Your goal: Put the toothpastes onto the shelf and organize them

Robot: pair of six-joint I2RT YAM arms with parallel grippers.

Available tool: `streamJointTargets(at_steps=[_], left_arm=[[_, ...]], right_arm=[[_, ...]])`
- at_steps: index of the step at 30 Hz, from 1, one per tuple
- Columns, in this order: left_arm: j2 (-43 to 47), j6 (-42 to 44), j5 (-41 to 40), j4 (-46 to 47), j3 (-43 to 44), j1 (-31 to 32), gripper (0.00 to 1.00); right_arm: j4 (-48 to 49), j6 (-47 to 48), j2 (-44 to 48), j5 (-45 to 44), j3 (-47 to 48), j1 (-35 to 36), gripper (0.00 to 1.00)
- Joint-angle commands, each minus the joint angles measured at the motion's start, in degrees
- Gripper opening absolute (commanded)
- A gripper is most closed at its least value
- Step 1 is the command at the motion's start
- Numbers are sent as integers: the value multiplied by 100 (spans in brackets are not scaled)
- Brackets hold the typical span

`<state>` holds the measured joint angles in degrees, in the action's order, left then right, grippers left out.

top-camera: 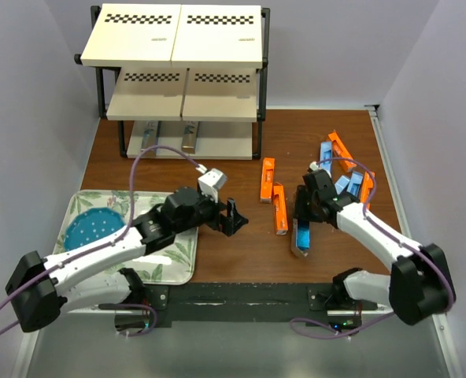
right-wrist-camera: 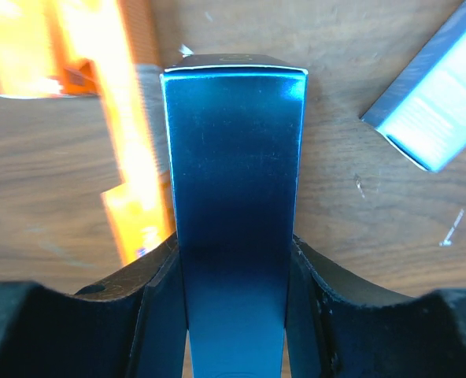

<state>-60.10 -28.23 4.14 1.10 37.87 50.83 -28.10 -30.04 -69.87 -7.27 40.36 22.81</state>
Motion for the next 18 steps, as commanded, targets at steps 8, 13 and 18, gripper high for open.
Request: streamJointTargets(at_steps=[8,13,18], left_arm=[[-1398,-526,-1750,1392,950,1665,100],[-1839,-517,-2083,1621,1337,2097,100],[-2146,-693,-2839,1376,1530,2379,100]], right_arm=[[-143,-1644,1694,831,376,-22,36],[-100,-2329,2126,1060,385,-22,36],[-21,-2796,2451,1254,315,-13,36]])
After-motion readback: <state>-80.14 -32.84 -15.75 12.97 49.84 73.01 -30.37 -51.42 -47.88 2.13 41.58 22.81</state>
